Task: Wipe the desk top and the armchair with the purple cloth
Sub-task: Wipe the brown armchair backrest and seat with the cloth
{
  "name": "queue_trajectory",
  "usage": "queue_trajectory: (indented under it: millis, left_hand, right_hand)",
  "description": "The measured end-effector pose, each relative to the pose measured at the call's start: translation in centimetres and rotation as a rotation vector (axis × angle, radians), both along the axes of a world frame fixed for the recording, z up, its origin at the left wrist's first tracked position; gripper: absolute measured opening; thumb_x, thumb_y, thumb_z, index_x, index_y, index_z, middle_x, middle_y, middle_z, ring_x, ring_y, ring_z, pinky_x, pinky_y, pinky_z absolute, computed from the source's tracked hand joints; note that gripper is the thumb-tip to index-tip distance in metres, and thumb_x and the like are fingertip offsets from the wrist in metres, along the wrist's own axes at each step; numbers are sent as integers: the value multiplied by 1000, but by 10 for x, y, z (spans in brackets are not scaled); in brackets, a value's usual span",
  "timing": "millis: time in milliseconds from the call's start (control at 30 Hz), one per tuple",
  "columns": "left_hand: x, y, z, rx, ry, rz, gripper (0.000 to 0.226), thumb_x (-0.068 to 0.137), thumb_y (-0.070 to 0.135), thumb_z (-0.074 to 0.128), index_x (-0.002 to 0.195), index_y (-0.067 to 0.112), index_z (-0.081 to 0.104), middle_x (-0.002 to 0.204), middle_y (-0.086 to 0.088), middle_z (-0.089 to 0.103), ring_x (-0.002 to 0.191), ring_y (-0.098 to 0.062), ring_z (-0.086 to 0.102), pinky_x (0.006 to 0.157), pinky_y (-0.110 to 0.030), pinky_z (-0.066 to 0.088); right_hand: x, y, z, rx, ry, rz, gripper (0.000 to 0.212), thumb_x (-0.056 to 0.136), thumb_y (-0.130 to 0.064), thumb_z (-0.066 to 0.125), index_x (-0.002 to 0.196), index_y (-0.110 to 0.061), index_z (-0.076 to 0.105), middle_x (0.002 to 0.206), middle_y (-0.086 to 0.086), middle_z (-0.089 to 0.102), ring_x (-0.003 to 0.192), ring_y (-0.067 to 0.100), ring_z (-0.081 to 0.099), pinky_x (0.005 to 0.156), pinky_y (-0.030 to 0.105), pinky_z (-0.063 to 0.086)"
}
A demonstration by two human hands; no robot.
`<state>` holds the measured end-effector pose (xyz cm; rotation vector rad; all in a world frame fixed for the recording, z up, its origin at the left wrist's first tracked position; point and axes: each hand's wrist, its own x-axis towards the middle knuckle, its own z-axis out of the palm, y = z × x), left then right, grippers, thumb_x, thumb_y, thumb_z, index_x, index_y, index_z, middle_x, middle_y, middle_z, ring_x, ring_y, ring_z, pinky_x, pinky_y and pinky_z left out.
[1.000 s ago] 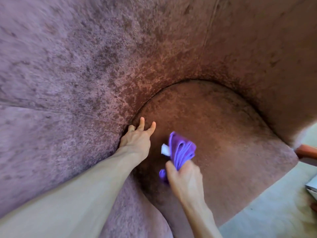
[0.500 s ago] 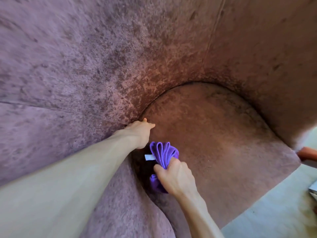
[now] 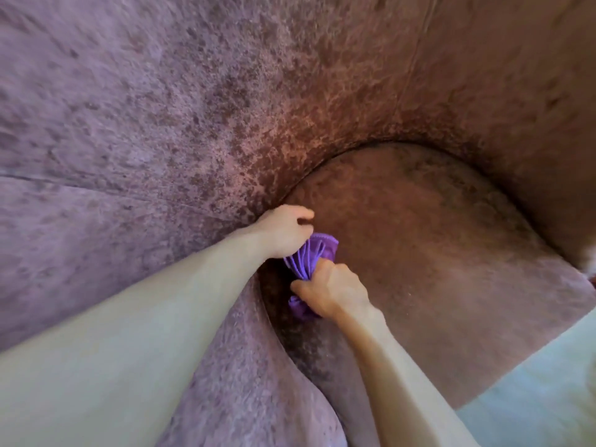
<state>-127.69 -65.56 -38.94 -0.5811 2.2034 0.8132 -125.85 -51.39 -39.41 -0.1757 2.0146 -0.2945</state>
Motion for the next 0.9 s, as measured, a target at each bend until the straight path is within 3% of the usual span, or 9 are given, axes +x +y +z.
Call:
queue_trajectory:
  millis: [133, 233, 367, 567, 700, 800, 867, 900]
  left_hand:
    - [25, 5, -4, -94, -121, -276, 36, 97, 31, 60, 133, 36, 64, 150, -6, 40, 138, -26, 48, 116, -35, 37]
    - [38, 24, 4, -140, -138, -383, 30, 94, 38, 64, 125, 36, 63, 129, -7, 53, 121, -31, 57, 101, -38, 47]
    - [58, 57, 9, -165, -179, -377, 24, 94, 36, 67, 114, 25, 63, 122, -8, 64, 114, -34, 62, 90, -38, 48]
    - [75, 104, 8, -139, -204, -320, 29, 91, 30, 73, 116, 16, 68, 124, -14, 63, 117, -37, 62, 97, -40, 51]
    - [78, 117, 0, 13, -217, -286, 16, 80, 36, 78, 76, 27, 65, 90, -1, 71, 96, -29, 71, 82, -32, 55]
    - [69, 124, -7, 103, 89, -192, 12, 82, 41, 69, 92, 35, 73, 87, 12, 68, 85, -13, 67, 83, -33, 55]
    - [50, 133, -7, 177, 417, -99, 24, 89, 33, 64, 111, 33, 73, 101, 13, 65, 88, -8, 63, 87, -30, 53]
    - [38, 138, -6, 199, 527, -93, 30, 93, 28, 61, 122, 30, 70, 114, 12, 64, 99, -9, 63, 93, -28, 51]
  right_hand:
    - [27, 12, 4, 1, 37, 147, 44, 82, -45, 63, 119, -21, 62, 119, 12, 67, 109, 35, 66, 84, 35, 50]
    - [36, 31, 7, 4, 62, 261, 33, 83, -39, 62, 111, -21, 62, 115, 10, 67, 105, 34, 66, 77, 33, 46]
    - [49, 61, 8, 21, 74, 414, 32, 86, -38, 61, 113, -21, 59, 115, 10, 67, 106, 33, 66, 81, 34, 48]
    - [70, 109, 9, 13, 88, 513, 27, 88, -36, 58, 112, -22, 59, 113, 8, 68, 106, 33, 67, 79, 33, 47]
    - [78, 149, 10, -42, 124, 422, 28, 86, -41, 51, 111, -27, 54, 109, 3, 64, 97, 33, 67, 73, 35, 46]
    - [69, 167, 17, -57, 253, 169, 35, 82, -50, 51, 112, -32, 51, 106, -1, 57, 90, 33, 67, 73, 37, 49]
    - [47, 170, 16, -65, 417, -70, 34, 81, -48, 57, 109, -30, 54, 103, 1, 59, 87, 37, 66, 72, 41, 52]
    - [32, 169, 14, -61, 472, -188, 32, 81, -46, 58, 107, -27, 56, 102, 5, 61, 87, 40, 65, 73, 43, 53]
